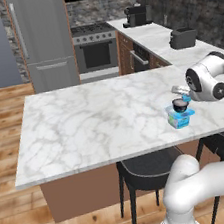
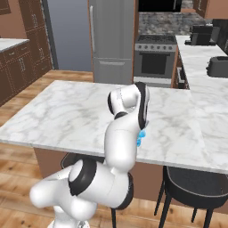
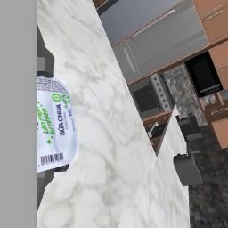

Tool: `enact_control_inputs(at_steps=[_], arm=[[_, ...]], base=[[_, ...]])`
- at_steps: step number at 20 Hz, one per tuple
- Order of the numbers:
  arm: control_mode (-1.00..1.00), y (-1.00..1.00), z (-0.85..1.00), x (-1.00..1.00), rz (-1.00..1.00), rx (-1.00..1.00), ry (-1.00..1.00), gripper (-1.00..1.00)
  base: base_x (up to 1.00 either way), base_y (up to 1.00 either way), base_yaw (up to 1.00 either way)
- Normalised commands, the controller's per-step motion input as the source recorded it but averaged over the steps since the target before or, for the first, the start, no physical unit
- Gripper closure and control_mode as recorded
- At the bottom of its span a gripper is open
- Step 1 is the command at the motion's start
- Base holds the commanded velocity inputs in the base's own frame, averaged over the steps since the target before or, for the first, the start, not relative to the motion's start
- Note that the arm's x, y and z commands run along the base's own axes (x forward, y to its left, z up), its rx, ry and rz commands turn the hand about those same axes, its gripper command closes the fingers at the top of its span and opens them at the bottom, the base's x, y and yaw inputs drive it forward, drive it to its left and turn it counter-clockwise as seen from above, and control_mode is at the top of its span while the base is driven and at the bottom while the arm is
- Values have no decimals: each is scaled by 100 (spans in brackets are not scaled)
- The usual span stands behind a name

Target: Stack the yogurt containers by placing the smaller containers on top of the larger containers.

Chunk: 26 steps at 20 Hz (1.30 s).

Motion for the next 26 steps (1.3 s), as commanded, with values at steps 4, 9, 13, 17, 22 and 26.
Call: enact_control_inputs(at_steps=[4,9,13,17,22,26], arm=[[-100,-22,4,2,0,0,10,100],[-100,-17,4,6,0,0,14,100],[-100,-4,12,13,0,1,13,100],[-100,-1,11,16,0,1,11,100],[-100,-10,10,20,0,1,9,100],[-100,-19,12,20,0,0,8,100]], base=[[0,0,0],[0,0,0],[0,0,0],[0,0,0],[0,0,0],[0,0,0]])
